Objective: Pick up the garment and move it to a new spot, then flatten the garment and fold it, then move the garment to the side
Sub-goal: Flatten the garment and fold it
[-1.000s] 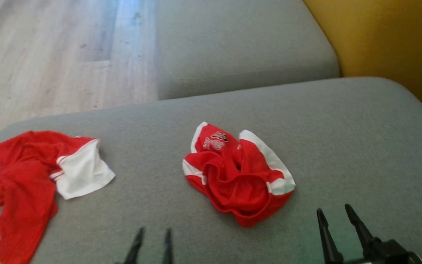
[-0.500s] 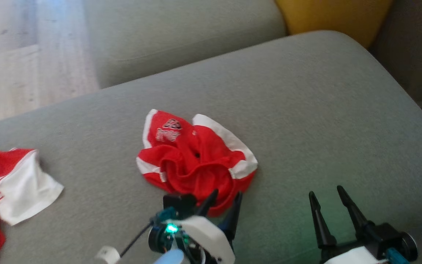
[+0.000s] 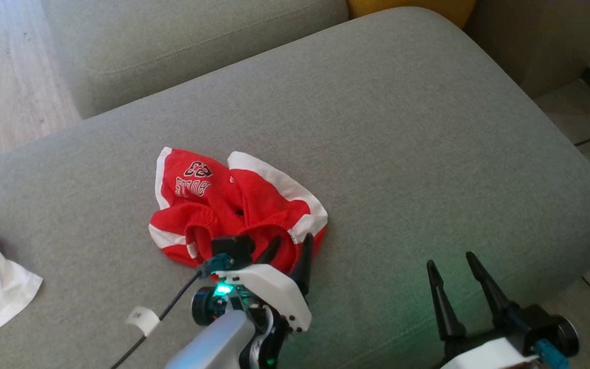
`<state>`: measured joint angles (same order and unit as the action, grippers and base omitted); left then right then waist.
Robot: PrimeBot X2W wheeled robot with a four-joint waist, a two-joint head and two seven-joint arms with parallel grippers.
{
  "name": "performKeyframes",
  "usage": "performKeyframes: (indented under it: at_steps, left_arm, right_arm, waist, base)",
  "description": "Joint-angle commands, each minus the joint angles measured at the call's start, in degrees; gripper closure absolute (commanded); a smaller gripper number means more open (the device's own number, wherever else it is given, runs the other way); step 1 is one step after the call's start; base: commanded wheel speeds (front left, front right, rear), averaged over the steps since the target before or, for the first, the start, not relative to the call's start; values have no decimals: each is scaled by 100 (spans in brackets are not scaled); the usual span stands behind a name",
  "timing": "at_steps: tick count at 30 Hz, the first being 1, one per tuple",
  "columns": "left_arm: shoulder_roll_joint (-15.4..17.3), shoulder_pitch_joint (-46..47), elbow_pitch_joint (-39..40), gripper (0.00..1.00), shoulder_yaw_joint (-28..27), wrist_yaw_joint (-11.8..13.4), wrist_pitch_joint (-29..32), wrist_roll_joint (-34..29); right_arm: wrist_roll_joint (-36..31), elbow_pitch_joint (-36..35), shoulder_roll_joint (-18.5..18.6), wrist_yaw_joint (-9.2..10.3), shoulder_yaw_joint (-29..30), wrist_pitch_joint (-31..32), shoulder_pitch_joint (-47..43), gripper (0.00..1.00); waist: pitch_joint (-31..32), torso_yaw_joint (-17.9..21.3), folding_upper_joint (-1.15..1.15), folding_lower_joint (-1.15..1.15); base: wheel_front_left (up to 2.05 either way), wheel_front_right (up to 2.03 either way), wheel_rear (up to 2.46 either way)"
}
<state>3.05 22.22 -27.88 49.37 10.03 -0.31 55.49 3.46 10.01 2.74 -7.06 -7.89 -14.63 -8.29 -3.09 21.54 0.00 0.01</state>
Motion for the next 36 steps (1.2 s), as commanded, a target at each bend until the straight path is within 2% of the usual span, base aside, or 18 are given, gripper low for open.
performKeyframes:
  at_steps: [1,4,5,6,15,22,26,32,36]
  left_arm:
    - [-17,310,8,0,-124,-19,-127,75]
    - [-17,410,-234,21,-84,-29,-262,149]
    - [-17,442,-303,51,-64,-39,-301,175]
    - [-17,496,-412,100,-8,-71,-349,251]
    - [-17,808,-681,100,341,-441,-460,442]
    - [-17,1716,-596,100,589,-884,-485,384]
    - [-17,2506,-428,100,541,-1193,-330,485]
    - [-15,3591,-272,100,309,-1377,-257,524]
    - [132,3881,-68,100,103,-1467,-144,677]
  right_arm:
    - [18,-150,59,-43,-157,-37,302,0]
    - [14,-141,56,-43,-157,-37,318,0]
    - [11,-140,55,-43,-160,-37,323,0]
    - [9,-137,55,-43,-167,-37,331,0]
    - [17,-95,70,-43,-207,-37,357,0]
    - [20,-84,90,-43,-203,-37,363,0]
    - [25,-85,94,-43,-183,-37,342,0]
    - [23,-103,115,-43,-118,-37,242,0]
    - [12,-156,129,-43,-12,-37,192,0]
  waist:
    - [2,14,0,-1]
    - [17,20,0,-1]
    - [20,18,0,-1]
    - [26,9,0,-1]
    - [95,-26,0,-1]
    - [301,-47,0,-1]
    - [434,-47,0,-1]
    - [605,-91,0,-1]
    - [651,-250,0,-1]
  base:
    - [0,0,0]
    - [0,0,0]
    - [0,0,0]
    - [0,0,0]
    - [0,0,0]
    - [0,0,0]
    - [0,0,0]
    - [0,0,0]
    - [0,0,0]
